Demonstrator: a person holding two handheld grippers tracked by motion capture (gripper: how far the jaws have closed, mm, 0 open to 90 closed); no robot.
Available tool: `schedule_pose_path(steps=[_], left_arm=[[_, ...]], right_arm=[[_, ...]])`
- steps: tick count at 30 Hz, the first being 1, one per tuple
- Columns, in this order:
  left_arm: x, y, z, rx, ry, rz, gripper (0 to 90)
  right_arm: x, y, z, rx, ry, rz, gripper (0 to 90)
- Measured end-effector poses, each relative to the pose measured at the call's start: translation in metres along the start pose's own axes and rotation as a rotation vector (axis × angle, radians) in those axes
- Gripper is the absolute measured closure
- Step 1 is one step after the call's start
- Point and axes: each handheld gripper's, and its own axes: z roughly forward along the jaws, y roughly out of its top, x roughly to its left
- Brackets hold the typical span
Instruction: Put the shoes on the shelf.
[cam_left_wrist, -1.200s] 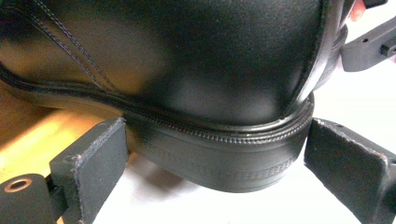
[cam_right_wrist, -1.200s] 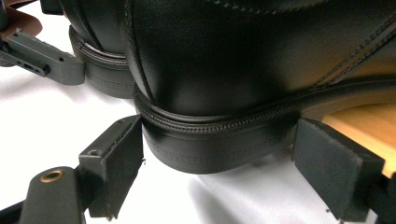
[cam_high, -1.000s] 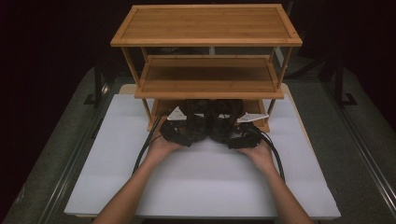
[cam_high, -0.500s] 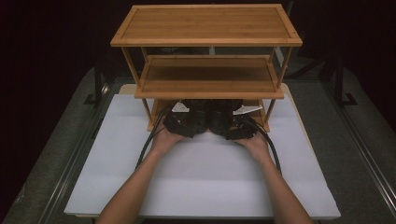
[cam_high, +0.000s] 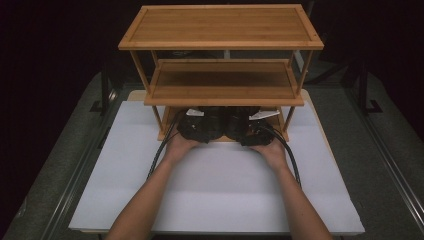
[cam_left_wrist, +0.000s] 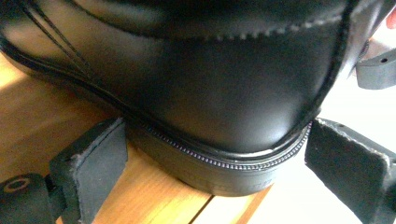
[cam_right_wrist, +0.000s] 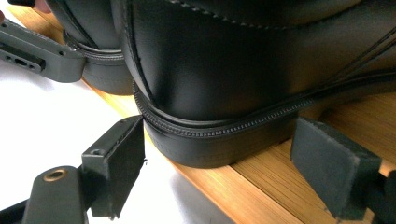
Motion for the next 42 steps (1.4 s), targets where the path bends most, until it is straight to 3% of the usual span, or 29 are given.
schedule_pose_path(steps=[2, 4, 13, 15, 18, 21, 31, 33, 38, 39, 42], left_arm=[[-0.001, -0.001, -0.002, 0.006, 0.026, 0.013, 6.2], [-0.002, 0.001, -0.003, 0.006, 0.015, 0.033, 6.7], [-0.004, -0.002, -0.012, -0.003, 0.002, 0.022, 6.6], [-0.004, -0.005, -0.016, -0.001, 0.000, 0.023, 6.6], [-0.006, -0.008, -0.021, -0.010, 0.003, 0.010, 6.6], [-0.009, -0.013, -0.038, -0.009, -0.009, 0.038, 6.5], [-0.027, -0.038, -0.078, -0.044, -0.028, 0.060, 6.5], [-0.032, -0.053, -0.096, -0.037, -0.017, 0.068, 6.5], [-0.036, -0.070, -0.116, -0.018, 0.000, 0.077, 6.5], [-0.037, -0.075, -0.122, -0.013, 0.008, 0.079, 6.5], [-0.043, -0.094, -0.142, -0.017, 0.032, 0.068, 6.5]], right_arm=[[0.000, 0.000, 0.000, -0.005, -0.005, -0.012, 17.7], [0.001, 0.000, -0.002, -0.006, -0.007, -0.018, 17.6], [-0.003, -0.006, -0.015, -0.018, -0.004, 0.023, 13.2], [-0.002, -0.010, -0.019, -0.013, -0.030, 0.017, 13.0], [-0.001, -0.013, -0.024, -0.010, -0.029, 0.013, 11.3], [-0.001, -0.022, -0.037, -0.024, -0.026, 0.013, 9.0], [0.002, -0.048, -0.073, -0.053, -0.056, 0.031, 7.9], [0.003, -0.058, -0.086, -0.056, -0.064, 0.035, 2.4], [0.005, -0.071, -0.105, -0.042, -0.083, 0.028, 2.3], [0.006, -0.080, -0.116, -0.058, -0.093, 0.028, 2.3], [0.009, -0.091, -0.128, -0.060, -0.104, 0.016, 2.3]])
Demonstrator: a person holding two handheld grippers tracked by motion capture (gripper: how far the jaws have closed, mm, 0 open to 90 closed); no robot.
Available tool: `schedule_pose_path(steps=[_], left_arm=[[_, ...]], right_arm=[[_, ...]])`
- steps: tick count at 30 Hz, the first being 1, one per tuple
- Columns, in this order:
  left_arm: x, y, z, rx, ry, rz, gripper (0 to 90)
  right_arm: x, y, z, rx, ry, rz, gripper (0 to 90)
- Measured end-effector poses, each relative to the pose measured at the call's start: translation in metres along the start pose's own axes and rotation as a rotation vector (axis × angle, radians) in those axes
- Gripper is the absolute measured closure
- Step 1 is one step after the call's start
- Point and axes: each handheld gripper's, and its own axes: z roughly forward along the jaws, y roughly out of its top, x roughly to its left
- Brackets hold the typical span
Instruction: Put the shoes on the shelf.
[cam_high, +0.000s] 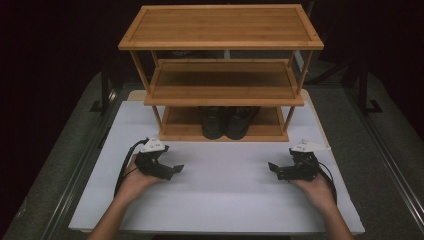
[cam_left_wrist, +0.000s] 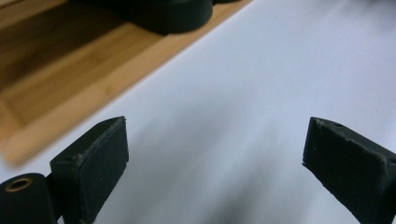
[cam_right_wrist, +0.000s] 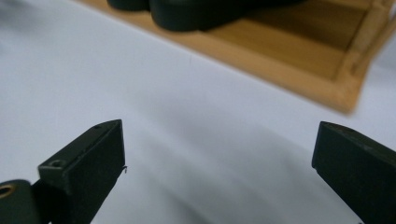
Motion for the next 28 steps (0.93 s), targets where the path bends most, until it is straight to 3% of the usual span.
schedule_pose_path(steps=[4, 7, 8, 10, 16, 19, 28], left_arm=[[-0.006, -0.017, -0.015, 0.023, 0.016, 0.002, 6.5], [-0.012, -0.040, -0.032, 0.045, 0.043, -0.018, 6.5], [-0.012, -0.040, -0.032, 0.045, 0.043, -0.018, 6.5], [-0.015, -0.055, -0.041, 0.075, 0.073, -0.017, 6.4], [-0.016, -0.081, -0.054, 0.111, 0.095, -0.059, 6.4], [-0.016, -0.082, -0.055, 0.110, 0.106, -0.062, 6.3], [-0.016, -0.082, -0.055, 0.117, 0.100, -0.066, 5.5]], right_arm=[[0.004, -0.013, -0.012, 0.037, -0.017, -0.017, 2.3], [0.007, -0.031, -0.025, 0.058, -0.024, -0.022, 2.3], [0.007, -0.031, -0.025, 0.058, -0.024, -0.022, 2.3], [0.007, -0.043, -0.033, 0.074, -0.033, -0.017, 2.3], [0.008, -0.060, -0.045, 0.106, -0.059, -0.012, 2.3], [0.010, -0.063, -0.046, 0.149, -0.071, -0.022, 2.4], [0.008, -0.063, -0.045, 0.157, -0.062, -0.013, 2.3]])
